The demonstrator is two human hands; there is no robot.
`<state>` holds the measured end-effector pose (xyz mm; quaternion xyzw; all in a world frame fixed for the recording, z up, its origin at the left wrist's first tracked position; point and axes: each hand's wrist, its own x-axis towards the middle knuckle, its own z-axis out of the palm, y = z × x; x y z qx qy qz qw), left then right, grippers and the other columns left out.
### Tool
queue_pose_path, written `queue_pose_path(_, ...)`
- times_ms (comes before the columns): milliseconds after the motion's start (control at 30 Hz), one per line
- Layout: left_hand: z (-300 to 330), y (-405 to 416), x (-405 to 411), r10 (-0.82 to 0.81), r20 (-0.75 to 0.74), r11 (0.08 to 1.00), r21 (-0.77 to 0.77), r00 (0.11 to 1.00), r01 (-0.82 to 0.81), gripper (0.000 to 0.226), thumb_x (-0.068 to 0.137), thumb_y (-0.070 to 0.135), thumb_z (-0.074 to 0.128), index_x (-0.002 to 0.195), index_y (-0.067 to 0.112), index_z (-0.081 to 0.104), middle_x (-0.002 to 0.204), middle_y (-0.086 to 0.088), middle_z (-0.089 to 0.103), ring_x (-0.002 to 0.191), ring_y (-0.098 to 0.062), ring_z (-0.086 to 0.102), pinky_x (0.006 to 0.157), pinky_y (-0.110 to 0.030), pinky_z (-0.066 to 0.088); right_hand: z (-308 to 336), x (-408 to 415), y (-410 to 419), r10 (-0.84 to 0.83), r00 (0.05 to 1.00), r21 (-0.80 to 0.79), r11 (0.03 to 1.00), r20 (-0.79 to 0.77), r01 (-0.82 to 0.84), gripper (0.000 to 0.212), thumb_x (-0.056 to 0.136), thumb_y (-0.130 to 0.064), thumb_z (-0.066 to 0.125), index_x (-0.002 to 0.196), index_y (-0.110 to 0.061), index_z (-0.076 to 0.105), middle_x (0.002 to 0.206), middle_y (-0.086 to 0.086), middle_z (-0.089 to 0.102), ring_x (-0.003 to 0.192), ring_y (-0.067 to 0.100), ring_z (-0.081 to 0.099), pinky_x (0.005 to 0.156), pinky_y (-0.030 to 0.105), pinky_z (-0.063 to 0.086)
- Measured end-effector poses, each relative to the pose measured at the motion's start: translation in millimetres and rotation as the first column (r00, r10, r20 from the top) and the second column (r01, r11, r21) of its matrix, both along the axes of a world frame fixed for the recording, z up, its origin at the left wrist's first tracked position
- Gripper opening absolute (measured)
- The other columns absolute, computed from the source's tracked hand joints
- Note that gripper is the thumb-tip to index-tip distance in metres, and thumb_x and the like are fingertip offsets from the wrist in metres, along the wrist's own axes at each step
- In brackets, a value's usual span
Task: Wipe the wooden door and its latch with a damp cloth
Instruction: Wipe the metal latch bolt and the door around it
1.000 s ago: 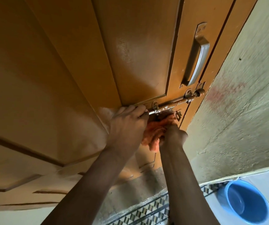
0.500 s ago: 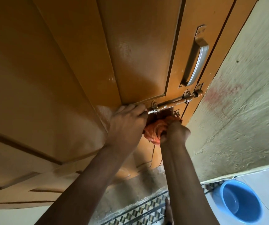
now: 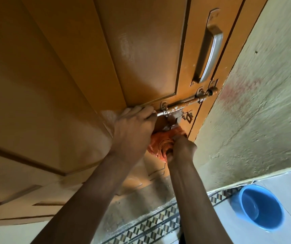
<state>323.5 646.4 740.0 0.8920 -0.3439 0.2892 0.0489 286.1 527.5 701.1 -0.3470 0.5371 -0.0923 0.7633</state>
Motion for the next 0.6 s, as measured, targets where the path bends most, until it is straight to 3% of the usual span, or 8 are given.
queue_pose_path(100,0,0,1,0.003,0.012,1.000,0.000,1.000,-0.003,0.008,0.090,0.013,0.074,0.095,0.016,0.080,0.090,-0.002,0.068,0.083,-0.027,0.063,0.069,-0.037,0.046,12,6,2,0.017,0.996,-0.065,0.998,0.089,-0.011,0.031,0.085,0.014,0.048,0.069,-0.010,0.060,0.073,0.007,0.066,0.070,0.025,0.068,0.059,0.032,0.057)
queue_pose_path(233,-2,0,1,-0.002,0.025,1.000,-0.011,1.000,0.003,0.013,0.096,0.016,0.067,0.094,0.017,0.080,0.088,-0.001,0.067,0.082,-0.025,0.062,0.069,-0.037,0.046,22,1,6,0.098,0.989,-0.350,0.935,0.111,-0.054,0.018,0.081,0.006,0.052,0.068,0.001,0.064,0.064,0.006,0.065,0.065,0.028,0.064,0.062,0.043,0.062)
queue_pose_path(333,0,1,-1,-0.021,0.015,1.000,-0.006,1.000,0.021,0.024,0.097,0.015,0.057,0.100,0.016,0.081,0.093,-0.001,0.069,0.085,-0.025,0.063,0.070,-0.036,0.045,16,-3,12,0.115,0.984,-0.516,0.856,0.137,-0.028,0.033,0.084,0.001,0.053,0.066,-0.018,0.075,0.056,-0.003,0.066,0.059,0.026,0.059,0.057,0.037,0.054)
queue_pose_path(400,2,1,-1,-0.012,0.024,1.000,0.006,1.000,0.012,0.022,0.093,0.012,0.061,0.101,0.015,0.082,0.095,-0.002,0.070,0.086,-0.025,0.063,0.070,-0.036,0.045,10,3,10,0.088,0.992,-0.541,0.840,0.088,-0.026,0.035,0.087,-0.001,0.052,0.072,-0.021,0.078,0.061,-0.004,0.071,0.063,0.025,0.064,0.058,0.034,0.055)
queue_pose_path(500,4,1,-3,-0.002,0.034,1.000,0.016,0.999,0.002,0.022,0.088,0.012,0.065,0.100,0.016,0.083,0.093,-0.001,0.071,0.084,-0.024,0.064,0.069,-0.035,0.043,13,13,0,0.060,0.997,-0.521,0.853,0.053,-0.024,0.032,0.083,0.005,0.049,0.074,-0.011,0.075,0.065,0.003,0.070,0.065,0.026,0.065,0.054,0.027,0.050)
queue_pose_path(600,2,0,-2,0.000,0.022,1.000,-0.001,1.000,0.000,0.017,0.090,0.009,0.069,0.097,0.016,0.082,0.092,-0.001,0.069,0.083,-0.025,0.063,0.069,-0.036,0.043,16,10,-2,0.068,0.994,-0.589,0.808,0.085,-0.005,0.026,0.085,-0.004,0.052,0.070,-0.012,0.071,0.064,0.000,0.071,0.063,0.023,0.065,0.058,0.030,0.054)
